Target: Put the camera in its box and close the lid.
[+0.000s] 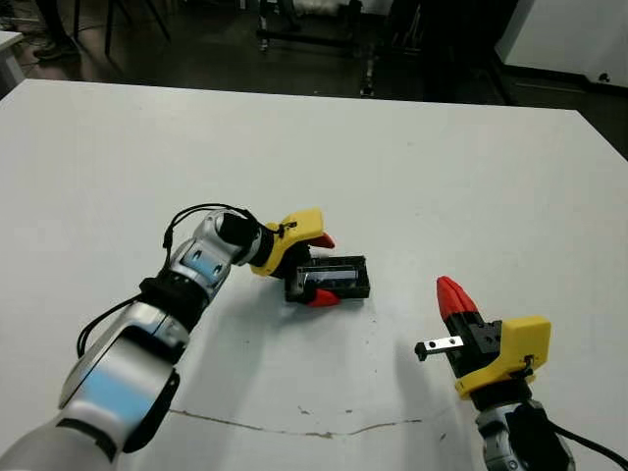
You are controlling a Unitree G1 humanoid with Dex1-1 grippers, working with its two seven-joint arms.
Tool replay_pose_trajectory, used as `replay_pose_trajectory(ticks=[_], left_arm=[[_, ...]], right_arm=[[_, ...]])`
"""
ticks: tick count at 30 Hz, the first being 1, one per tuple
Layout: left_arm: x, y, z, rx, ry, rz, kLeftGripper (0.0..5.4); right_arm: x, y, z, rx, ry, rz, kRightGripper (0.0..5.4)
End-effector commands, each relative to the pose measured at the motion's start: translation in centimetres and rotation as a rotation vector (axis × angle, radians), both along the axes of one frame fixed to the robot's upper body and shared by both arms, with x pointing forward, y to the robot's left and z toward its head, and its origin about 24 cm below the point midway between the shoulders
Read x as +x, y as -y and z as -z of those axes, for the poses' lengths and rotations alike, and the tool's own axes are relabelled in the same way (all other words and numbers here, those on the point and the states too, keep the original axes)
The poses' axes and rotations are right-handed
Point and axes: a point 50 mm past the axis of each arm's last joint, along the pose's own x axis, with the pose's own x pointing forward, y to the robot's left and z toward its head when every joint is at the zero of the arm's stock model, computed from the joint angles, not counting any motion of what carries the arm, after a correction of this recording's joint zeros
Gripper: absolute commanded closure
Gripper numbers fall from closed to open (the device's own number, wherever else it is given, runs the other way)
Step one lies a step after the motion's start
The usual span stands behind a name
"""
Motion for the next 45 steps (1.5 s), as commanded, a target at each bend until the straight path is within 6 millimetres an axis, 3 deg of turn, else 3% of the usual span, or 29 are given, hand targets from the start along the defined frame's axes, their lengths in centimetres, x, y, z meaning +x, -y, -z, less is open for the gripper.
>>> replay_pose_trajectory(ticks=[1, 14, 21, 25, 32, 38, 42, 45], left_arm=[[-2.1, -3.9, 3.9, 0.137, -0.128, -0.065, 0.01], [-3.7, -9.0, 3.8, 0.104, -0.239, -0.185, 0.01], [-4.1, -11.6, 2.4, 0.045, -0.212, -0.257, 0.01], [-4.3, -12.9, 1.1, 0.012, -0.189, -0.313, 0.01], [-4.2, -15.0, -3.4, -0.053, -0.082, -0.371, 0.01], [-3.3, -14.3, -6.5, -0.230, -0.011, -0.600, 0.19], [-3.3, -11.9, -7.4, -0.415, 0.025, -0.750, 0.66], [-3.8, -10.1, -7.8, -0.517, 0.015, -0.758, 1.17]], right_arm=[[0.1, 0.2, 0.0, -0.005, 0.005, 0.005, 5.40], [0.1, 0.1, -0.1, -0.008, 0.003, 0.002, 5.40], [0.2, 0.1, 0.0, -0.012, 0.007, 0.002, 5.40], [0.2, 0.1, 0.0, -0.007, 0.007, 0.002, 5.40], [0.3, 0.0, 0.0, -0.005, 0.002, -0.002, 5.40], [0.3, -0.2, -0.1, -0.006, 0.002, 0.000, 5.40], [0.3, -0.1, -0.1, -0.008, 0.005, 0.002, 5.40], [0.4, -0.1, -0.1, -0.011, 0.008, 0.000, 5.40]])
